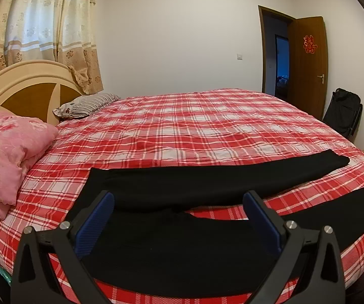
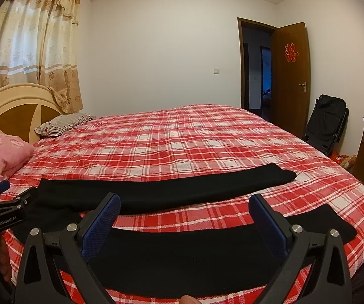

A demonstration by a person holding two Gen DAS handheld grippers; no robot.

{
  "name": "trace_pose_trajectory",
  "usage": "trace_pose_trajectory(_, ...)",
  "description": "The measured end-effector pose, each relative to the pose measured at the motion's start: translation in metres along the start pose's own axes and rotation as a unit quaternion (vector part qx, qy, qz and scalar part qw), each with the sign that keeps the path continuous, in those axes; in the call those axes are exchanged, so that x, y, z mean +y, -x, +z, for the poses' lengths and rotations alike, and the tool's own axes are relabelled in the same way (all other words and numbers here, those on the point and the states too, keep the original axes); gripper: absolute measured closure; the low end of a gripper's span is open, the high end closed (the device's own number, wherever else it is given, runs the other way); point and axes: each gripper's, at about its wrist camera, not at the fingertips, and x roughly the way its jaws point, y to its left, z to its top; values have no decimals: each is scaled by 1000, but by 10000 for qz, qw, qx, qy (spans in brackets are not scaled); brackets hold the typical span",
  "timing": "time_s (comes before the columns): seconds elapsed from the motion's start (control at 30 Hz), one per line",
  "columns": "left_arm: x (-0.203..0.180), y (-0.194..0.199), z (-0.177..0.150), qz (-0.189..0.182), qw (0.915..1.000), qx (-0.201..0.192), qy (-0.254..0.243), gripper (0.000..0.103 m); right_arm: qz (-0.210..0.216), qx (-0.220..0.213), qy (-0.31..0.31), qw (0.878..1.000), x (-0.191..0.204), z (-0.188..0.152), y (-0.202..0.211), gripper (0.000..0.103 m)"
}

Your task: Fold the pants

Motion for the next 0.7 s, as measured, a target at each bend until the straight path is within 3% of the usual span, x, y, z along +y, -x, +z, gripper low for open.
trace_pose_trajectory(0.33,-3,-11,-3,-8,9999,124,-68,0,-15,115,1,9999,-1,-5,-9,1)
trace_pose_trajectory(0.5,14,-37,-2,-161,9986,471,-153,0,227,188,-139,9995,-12,-7,-17,1)
trace_pose_trajectory(0.6,47,-58,5,43,9984,548,-114,0,281,335,-191,9989,-21,-10,-29,1)
trace_pose_trajectory(0.7,89,-90,15,515,9965,633,-159,0,256,533,-262,9979,-31,-13,-44,1)
